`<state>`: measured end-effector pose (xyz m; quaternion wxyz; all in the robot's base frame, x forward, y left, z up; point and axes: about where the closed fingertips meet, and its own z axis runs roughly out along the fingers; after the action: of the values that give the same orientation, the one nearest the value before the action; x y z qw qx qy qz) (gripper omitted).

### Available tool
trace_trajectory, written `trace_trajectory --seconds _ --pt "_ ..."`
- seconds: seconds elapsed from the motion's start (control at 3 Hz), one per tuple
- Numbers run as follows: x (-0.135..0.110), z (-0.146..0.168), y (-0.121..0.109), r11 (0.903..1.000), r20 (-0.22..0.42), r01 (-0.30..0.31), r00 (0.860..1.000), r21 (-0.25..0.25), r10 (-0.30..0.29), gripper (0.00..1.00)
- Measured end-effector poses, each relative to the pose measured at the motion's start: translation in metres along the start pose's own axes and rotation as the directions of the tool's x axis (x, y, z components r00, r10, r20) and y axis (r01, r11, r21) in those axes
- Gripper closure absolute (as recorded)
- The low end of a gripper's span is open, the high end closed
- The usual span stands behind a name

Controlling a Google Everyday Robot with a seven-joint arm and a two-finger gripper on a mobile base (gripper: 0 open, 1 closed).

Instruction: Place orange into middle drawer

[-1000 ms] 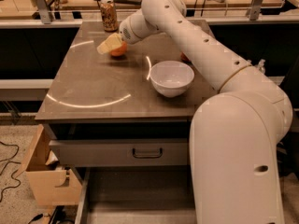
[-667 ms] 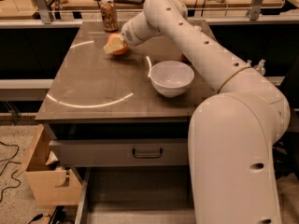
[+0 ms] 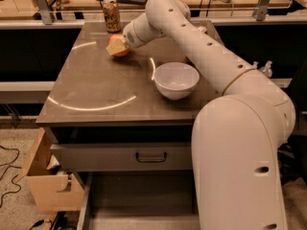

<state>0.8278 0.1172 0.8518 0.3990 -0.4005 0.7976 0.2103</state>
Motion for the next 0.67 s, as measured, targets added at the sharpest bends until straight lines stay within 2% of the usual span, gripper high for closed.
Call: trace_trajectory --seconds 0.33,0.67 --pt "0.001 0.003 0.0017 1.0 -0.003 0.0 1.0 -0.004 0.0 1.0" --pt "-0.0002 0.0039 0.0016 1.0 -0.013 0.003 1.0 -0.002 -0.003 1.0"
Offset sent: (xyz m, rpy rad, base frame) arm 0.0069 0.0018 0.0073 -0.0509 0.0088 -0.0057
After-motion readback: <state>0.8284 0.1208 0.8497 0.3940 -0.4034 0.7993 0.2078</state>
